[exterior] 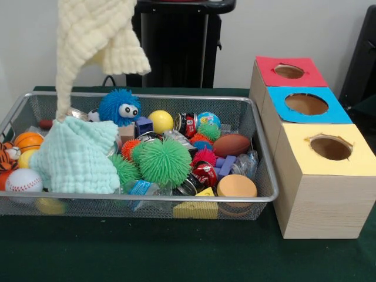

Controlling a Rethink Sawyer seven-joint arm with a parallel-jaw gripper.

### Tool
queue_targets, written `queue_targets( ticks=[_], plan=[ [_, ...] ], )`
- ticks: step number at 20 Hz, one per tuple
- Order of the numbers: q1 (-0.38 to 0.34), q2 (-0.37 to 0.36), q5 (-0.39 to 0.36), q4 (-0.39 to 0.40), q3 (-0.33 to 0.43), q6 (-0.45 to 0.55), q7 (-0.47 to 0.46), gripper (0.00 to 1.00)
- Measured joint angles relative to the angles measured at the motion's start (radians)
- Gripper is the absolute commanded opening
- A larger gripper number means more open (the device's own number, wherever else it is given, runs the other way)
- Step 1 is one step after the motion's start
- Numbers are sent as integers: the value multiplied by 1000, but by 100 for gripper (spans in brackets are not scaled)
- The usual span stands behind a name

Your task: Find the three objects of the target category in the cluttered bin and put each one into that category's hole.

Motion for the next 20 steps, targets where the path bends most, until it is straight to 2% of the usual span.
queue_targets(
  ticks=[5,6,10,11,14,16,20],
  plan=[
    [46,-56,0,0,-46,-35,0,0],
    [82,-84,-2,0,-85,-16,0,0],
    [145,-123,-4,-4,-152,50,0,0],
    [196,-151,-12,-9,-201,119,0,0],
    [265,-184,-32,-15,-262,229,0,0],
    [337,-215,-62,-19,-315,354,0,0],
    [402,-239,-98,-20,-361,456,0,0]
  ],
)
